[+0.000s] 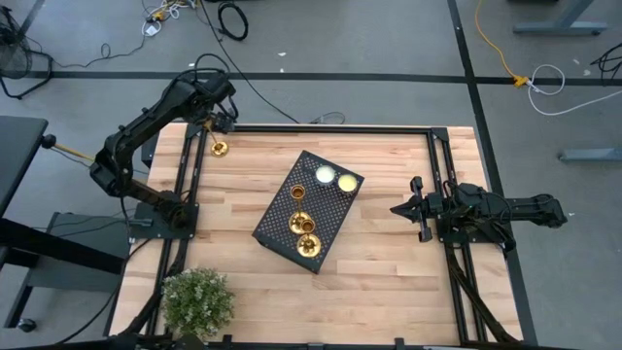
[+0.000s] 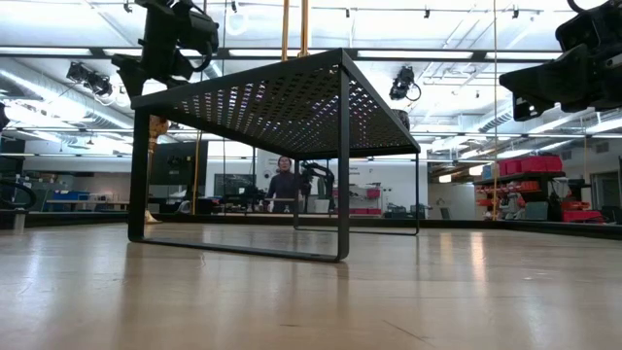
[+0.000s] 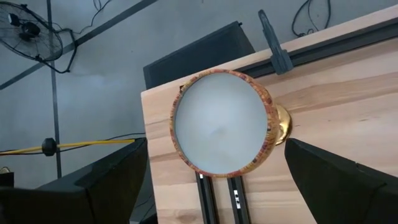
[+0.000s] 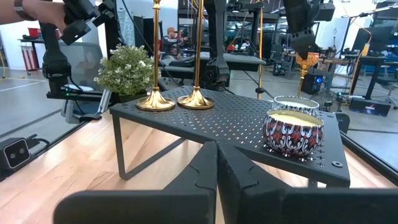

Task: Stock candles on shelf
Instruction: Put the orange scented candle on the shelf

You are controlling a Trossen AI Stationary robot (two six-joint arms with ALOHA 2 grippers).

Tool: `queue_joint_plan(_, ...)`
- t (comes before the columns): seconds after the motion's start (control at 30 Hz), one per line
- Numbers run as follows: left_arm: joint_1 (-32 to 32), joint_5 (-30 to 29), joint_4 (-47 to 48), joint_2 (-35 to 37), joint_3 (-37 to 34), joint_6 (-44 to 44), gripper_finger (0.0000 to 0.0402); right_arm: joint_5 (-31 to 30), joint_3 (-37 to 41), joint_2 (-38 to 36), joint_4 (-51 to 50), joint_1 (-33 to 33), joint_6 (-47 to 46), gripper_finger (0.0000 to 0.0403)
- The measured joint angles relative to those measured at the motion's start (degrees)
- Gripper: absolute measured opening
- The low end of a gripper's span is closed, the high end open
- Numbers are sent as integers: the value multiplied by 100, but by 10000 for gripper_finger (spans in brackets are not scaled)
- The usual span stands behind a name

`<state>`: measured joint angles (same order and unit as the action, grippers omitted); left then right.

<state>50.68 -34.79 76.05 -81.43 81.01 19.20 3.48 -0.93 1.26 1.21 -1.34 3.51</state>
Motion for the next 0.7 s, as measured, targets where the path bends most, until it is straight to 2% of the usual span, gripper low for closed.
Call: queue_joint_plan(0.7,4,-160,-96,-494,0,-7,380,-2,0,2,0,1,0,6)
